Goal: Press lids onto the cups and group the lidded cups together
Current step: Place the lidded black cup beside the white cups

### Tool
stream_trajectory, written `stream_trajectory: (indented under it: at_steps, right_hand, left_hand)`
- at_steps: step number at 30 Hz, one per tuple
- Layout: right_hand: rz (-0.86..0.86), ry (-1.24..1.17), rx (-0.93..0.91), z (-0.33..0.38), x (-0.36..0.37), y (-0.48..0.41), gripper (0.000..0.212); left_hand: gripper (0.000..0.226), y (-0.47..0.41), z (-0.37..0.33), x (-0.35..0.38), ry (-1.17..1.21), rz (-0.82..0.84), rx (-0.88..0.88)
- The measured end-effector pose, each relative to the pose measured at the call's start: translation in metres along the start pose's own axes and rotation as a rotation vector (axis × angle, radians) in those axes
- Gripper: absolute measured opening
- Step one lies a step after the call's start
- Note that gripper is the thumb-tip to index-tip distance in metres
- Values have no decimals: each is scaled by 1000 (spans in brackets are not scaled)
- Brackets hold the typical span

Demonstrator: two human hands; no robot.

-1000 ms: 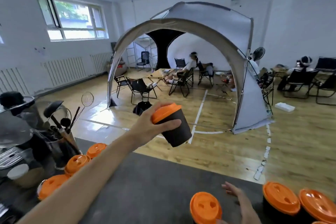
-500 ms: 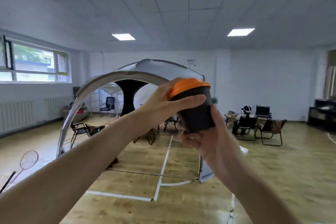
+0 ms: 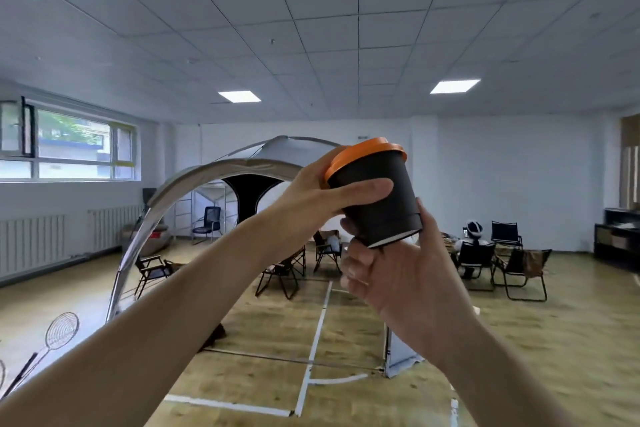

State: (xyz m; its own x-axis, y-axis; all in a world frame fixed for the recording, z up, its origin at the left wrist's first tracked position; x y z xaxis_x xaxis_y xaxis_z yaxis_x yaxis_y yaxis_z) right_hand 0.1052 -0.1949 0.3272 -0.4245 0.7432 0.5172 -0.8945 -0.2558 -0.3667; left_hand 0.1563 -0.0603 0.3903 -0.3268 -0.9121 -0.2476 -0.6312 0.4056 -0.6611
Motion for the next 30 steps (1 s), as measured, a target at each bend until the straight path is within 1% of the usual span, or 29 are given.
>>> stream_trajectory:
  at_steps: [2, 4, 6, 12, 16, 17, 19, 21, 23, 25, 27, 28, 30]
  right_hand:
    - [11, 33, -19, -1, 1, 0, 80]
    - [-29, 156, -87, -2, 1, -2, 83]
    - [-68, 219, -115, -1, 4, -5, 78]
    - [-28, 104, -17, 1, 7, -5, 76]
    - [30, 6, 73, 1, 4, -5, 80]
    - [26, 7, 79, 1, 3, -5, 81]
    - [-23, 91, 41, 0, 2, -6, 82]
    - [-110, 230, -62, -2, 0, -10, 81]
    - [-164, 292, -133, -2, 1, -12, 79]
    - [-114, 210, -62, -1, 4, -10, 80]
    - [-47, 83, 29, 0, 8, -6, 81]
    - [-30, 65, 33, 0, 8, -5, 82]
    - [-51, 148, -35, -2, 6, -6, 81]
  left_hand:
    - [54, -1, -3, -3, -6, -16, 15]
    - [54, -1, -7, -7, -41, -19, 33]
    - [55, 1, -10, -8, -60, -2, 38]
    - [70, 4, -2, -8, -11, -29, 30]
    - [76, 7, 4, -11, 63, 17, -27]
    - [75, 7, 5, -11, 89, 20, -39]
    - [71, 8, 7, -10, 77, 20, -43]
    - [65, 8, 7, -9, 6, 4, -36]
    - [66, 7, 5, -9, -19, -14, -32]
    - [72, 6, 4, -10, 22, -18, -32]
    - [70, 6, 0, -10, 54, -17, -18]
    - [67, 5, -1, -10, 47, -20, -15]
    - [62, 4, -3, -12, 5, -29, -7]
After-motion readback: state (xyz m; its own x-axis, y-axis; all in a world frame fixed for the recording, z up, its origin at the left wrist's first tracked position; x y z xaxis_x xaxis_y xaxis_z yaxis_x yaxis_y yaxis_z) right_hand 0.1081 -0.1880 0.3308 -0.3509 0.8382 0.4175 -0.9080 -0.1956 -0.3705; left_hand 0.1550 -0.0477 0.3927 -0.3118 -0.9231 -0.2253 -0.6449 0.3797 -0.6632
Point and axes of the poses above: each hand's wrist, its own y-axis away from the middle knuckle, its own x-axis out of the palm, z = x × y, the point moved 1 cm from there along -y, towards the middle knuckle, and after that the axes turned 3 degrees about -z, right-handed, at the moved point
